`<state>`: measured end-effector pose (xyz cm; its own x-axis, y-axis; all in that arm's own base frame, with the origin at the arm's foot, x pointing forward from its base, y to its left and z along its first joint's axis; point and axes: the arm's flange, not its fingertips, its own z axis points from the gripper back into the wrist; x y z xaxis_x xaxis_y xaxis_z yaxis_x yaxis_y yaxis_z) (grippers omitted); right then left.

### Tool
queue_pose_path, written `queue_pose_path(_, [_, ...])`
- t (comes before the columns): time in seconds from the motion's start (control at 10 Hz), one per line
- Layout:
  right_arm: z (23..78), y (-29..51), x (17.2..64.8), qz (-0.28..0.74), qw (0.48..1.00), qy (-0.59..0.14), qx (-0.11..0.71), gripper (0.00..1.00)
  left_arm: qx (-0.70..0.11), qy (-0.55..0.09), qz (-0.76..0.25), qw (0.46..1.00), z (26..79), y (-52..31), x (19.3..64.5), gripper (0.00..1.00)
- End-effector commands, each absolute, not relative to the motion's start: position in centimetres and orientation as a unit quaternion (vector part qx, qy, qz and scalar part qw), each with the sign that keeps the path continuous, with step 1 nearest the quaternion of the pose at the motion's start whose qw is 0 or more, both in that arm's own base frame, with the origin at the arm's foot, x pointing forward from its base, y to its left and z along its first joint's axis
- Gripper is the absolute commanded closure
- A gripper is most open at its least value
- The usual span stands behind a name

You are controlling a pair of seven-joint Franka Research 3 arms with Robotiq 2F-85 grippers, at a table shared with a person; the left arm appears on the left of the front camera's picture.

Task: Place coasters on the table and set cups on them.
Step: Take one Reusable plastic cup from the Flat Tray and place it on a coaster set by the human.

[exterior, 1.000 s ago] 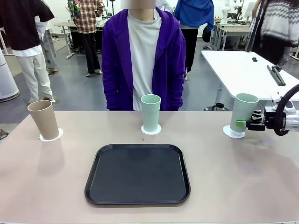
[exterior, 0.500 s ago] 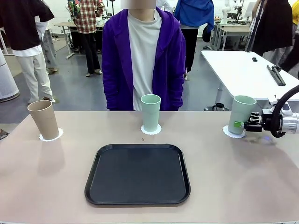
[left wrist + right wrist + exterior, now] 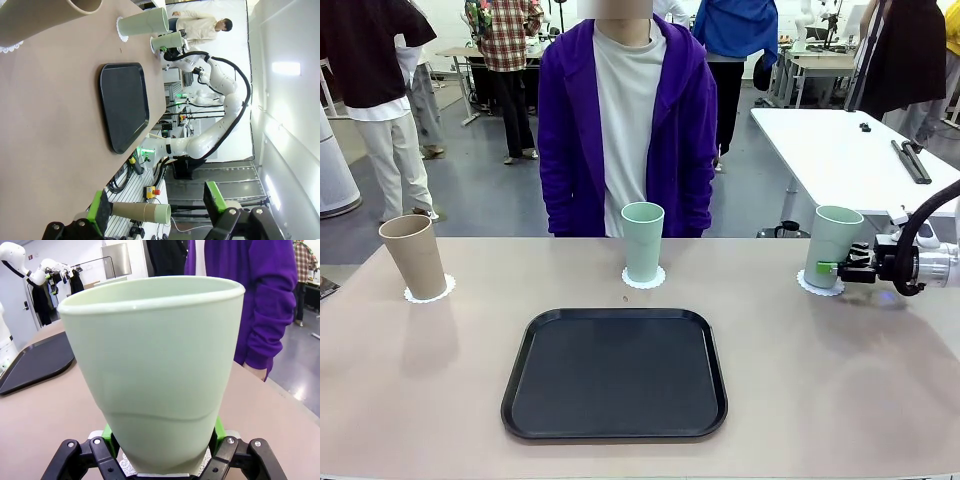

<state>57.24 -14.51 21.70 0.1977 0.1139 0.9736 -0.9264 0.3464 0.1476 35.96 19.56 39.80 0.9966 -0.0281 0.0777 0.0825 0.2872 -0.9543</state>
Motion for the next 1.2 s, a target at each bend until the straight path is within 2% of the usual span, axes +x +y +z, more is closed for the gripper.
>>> queue_pose_path(0.0, [22.0,-14.7,58.0,0.384,0.659,-0.494,0.417,0.19,-0.602,-0.029,-0.041,0.797,39.9,19.6,35.8,0.00])
queue_pose_path(0.1, [22.0,-14.6,57.9,0.385,0.663,-0.486,0.419,0.15,-0.602,-0.029,-0.041,0.797,39.9,19.6,35.8,0.00])
queue_pose_path(0.2, [22.0,-14.6,57.7,0.388,0.667,-0.478,0.420,0.00,-0.602,-0.029,-0.041,0.797,39.9,19.6,35.8,0.00])
queue_pose_path(0.6, [21.9,-14.7,57.4,0.401,0.675,-0.458,0.417,0.00,-0.602,-0.029,-0.041,0.797,39.9,19.6,35.8,0.00])
queue_pose_path(1.1, [22.4,-15.4,56.7,0.420,0.726,-0.401,0.368,0.00,-0.602,-0.029,-0.041,0.797,39.9,19.6,35.8,0.00])
